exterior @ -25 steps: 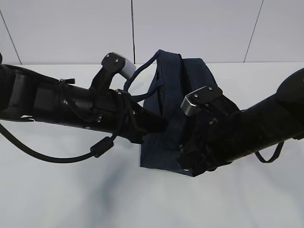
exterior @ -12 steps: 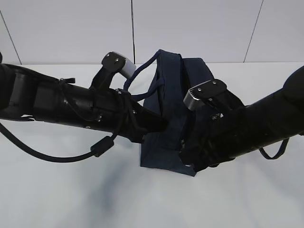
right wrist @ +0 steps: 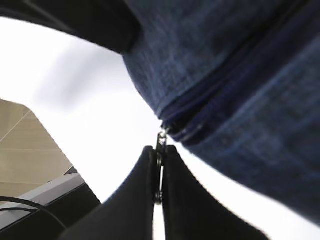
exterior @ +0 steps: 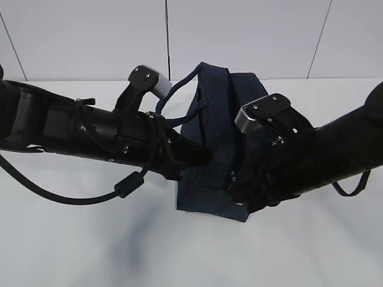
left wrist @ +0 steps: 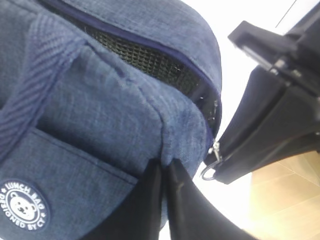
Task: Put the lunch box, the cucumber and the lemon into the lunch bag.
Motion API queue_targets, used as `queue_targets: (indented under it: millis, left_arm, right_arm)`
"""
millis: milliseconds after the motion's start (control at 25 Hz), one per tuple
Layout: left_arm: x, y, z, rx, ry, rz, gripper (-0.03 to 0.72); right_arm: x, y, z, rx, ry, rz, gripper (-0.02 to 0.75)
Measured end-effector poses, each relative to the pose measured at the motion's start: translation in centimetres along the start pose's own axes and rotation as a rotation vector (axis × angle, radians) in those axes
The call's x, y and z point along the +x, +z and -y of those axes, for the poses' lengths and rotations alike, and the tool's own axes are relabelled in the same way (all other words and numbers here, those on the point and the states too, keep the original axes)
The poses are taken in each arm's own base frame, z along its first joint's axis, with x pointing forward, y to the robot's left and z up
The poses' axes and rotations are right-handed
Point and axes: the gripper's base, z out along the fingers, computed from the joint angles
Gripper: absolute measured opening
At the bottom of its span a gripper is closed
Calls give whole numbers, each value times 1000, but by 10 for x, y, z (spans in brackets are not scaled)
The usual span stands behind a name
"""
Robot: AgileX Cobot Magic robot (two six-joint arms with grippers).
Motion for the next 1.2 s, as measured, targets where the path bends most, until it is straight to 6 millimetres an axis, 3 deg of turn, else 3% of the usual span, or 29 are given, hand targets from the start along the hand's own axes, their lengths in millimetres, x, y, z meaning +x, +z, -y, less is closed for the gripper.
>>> queue_targets:
  millis: [640, 840, 1200]
  left_arm:
    - [0, 0, 0, 0, 0, 0, -9]
    - [0, 0, 0, 0, -1, 2, -9]
    - [-1, 1, 1, 2, 2, 3, -9]
  right_arm:
    - [-6, -17, -5, 23, -22, 37, 12]
    - [-16, -21, -6, 17, -39, 53, 11]
    - [-19, -28, -5, 37, -52, -49, 12]
